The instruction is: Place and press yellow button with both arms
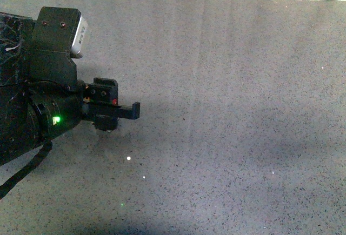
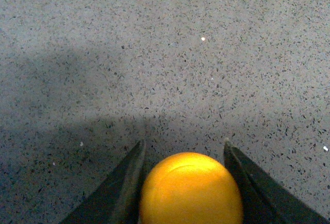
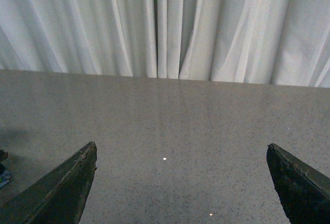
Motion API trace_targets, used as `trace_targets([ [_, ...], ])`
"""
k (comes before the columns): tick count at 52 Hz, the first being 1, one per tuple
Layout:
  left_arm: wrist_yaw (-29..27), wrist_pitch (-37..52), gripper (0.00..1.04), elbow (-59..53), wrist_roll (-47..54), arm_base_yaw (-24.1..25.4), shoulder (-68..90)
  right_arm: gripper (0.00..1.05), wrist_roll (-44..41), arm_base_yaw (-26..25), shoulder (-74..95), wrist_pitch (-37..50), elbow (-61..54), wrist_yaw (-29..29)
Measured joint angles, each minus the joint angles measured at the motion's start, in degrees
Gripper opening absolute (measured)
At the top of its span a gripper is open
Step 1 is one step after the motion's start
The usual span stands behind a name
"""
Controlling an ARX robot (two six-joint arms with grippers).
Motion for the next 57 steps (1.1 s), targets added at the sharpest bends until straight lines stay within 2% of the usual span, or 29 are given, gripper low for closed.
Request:
trace_targets([
  [5,0.3,-0.9,0.65,-1.0,-0.6,0.2,-1.2,0.96,0.0,0.0,0.0,0.0,0.0,0.0],
  [17,3.4,-5.0,0.95,-2.4,-1.0,3.7,-12.8,0.96,0.0,0.0,0.0,0.0,0.0,0.0],
  [19,4.3,-6.0,0.97,-2.6,-1.0,4.9,-15.5,0.96,0.0,0.0,0.0,0.0,0.0,0.0],
  [23,6.7,-8.4,0.95,-3.0,-1.2,7.7,-20.9,0.96,0.0,0.0,0.0,0.0,0.0,0.0],
  [30,14.7,-15.2,0.96,-4.7,-1.5,17.8,-35.1,0.96,0.0,0.0,0.0,0.0,0.0,0.0],
  [32,12.5,-12.3,0.92,-6.4,0.1,20.0,-37.1,0.96,0.0,0.0,0.0,0.0,0.0,0.0],
  [33,9.8,-7.1,0.86,-8.5,1.9,21.9,-38.5,0.96,0.0,0.0,0.0,0.0,0.0,0.0],
  [37,5.9,1.4,0.74,-13.2,5.4,24.7,-42.1,0.96,0.4,-0.1,0.7,-0.9,0.3,-0.2],
  [41,5.7,3.2,0.58,-16.5,7.4,25.4,-46.2,0.96,5.2,-1.0,14.6,-17.5,9.0,-2.0],
  [42,6.0,3.1,0.54,-17.2,7.8,25.4,-47.0,0.96,5.4,-1.0,18.6,-18.5,10.8,-2.1],
  [45,6.3,2.8,0.43,-19.1,8.5,25.2,-49.0,0.96,4.7,0.2,29.1,-15.9,15.1,-1.0],
  [48,5.9,1.9,0.31,-20.9,8.7,25.4,-50.9,0.96,1.7,3.2,39.3,-9.2,19.5,-0.4],
  [54,6.2,-0.5,0.04,-23.9,9.0,25.3,-56.6,0.96,-8.4,9.9,58.2,3.0,26.5,-0.7],
  [57,6.0,-1.8,0.01,-24.7,9.1,25.3,-58.8,0.96,-11.6,11.9,65.4,6.2,29.8,-3.3],
])
